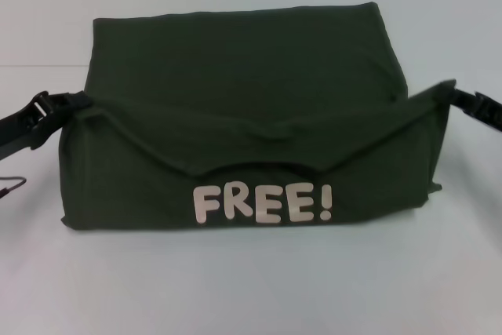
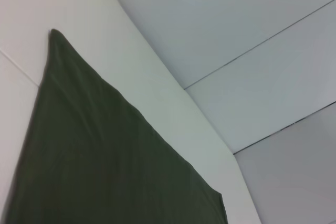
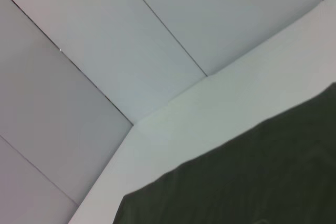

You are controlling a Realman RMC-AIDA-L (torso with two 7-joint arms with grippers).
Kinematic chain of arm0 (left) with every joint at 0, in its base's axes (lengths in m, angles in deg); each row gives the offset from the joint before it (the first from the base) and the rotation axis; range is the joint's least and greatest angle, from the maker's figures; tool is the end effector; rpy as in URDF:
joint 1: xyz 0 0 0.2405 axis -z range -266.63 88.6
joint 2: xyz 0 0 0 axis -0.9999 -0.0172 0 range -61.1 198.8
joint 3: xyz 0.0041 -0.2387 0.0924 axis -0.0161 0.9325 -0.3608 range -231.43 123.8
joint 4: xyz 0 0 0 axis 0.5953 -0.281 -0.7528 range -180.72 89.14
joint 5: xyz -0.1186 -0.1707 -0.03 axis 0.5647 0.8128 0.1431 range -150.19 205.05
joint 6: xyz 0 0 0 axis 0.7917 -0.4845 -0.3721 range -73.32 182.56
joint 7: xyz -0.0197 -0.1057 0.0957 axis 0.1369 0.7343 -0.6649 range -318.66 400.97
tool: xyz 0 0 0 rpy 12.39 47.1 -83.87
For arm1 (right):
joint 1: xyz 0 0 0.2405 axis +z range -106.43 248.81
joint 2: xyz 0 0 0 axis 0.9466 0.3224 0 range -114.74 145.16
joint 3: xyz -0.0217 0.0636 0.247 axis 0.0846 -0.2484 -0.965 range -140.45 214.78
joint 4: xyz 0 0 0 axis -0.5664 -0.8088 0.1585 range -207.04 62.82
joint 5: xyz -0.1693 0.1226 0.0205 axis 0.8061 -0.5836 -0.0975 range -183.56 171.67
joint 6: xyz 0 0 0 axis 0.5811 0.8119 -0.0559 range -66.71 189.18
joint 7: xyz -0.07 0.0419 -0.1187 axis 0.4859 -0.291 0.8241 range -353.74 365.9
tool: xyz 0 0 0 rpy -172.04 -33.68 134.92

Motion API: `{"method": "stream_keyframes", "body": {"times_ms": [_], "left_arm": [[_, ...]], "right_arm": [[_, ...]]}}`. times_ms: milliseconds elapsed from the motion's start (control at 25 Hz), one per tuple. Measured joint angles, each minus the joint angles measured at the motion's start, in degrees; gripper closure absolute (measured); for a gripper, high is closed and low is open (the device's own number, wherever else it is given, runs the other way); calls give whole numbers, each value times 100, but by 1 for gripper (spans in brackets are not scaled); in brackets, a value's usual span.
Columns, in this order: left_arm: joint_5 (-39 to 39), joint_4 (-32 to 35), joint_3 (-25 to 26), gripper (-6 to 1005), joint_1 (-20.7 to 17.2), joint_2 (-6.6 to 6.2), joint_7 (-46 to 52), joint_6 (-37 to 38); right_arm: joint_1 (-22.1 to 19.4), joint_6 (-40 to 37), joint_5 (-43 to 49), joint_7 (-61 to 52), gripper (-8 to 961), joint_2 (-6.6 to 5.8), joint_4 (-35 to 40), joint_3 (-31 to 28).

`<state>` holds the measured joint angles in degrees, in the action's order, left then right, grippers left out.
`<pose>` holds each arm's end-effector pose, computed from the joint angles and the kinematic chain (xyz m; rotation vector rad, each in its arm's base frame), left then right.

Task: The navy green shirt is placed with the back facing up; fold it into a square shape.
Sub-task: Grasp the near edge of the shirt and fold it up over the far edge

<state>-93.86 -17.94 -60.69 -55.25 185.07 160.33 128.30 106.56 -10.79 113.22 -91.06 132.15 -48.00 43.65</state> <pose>-0.3267 0.3671 0.0497 -1.7364 -1.7243 -1.1048 0.3140 0.3746 0.0330 -1.9390 1.3587 1.0078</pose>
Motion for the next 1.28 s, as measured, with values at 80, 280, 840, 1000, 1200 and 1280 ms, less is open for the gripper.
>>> {"method": "stream_keyframes", "body": {"times_ms": [80,280,840,1000,1200,1280], "left_arm": [[8,0,7,843,101,26,-60,-174],[298,0,2,839,175,69,-194,-384],[895,-275,-13,827,308,224,-867,-1202],[1058,-289,-17,823,365,340,-1115,-1487],[1204,-290,-21,819,435,489,-1413,-1855],[1215,-294,-20,817,477,533,-1479,-2032]], "right_arm": [[88,123,-84,66,933,42,-5,4],[212,406,-414,174,932,100,-11,13],[520,1378,-564,402,933,223,-56,15],[644,1687,-578,638,932,255,-195,19],[792,2122,-580,1018,932,261,-494,19],[846,2253,-584,1158,933,274,-566,19]]}}
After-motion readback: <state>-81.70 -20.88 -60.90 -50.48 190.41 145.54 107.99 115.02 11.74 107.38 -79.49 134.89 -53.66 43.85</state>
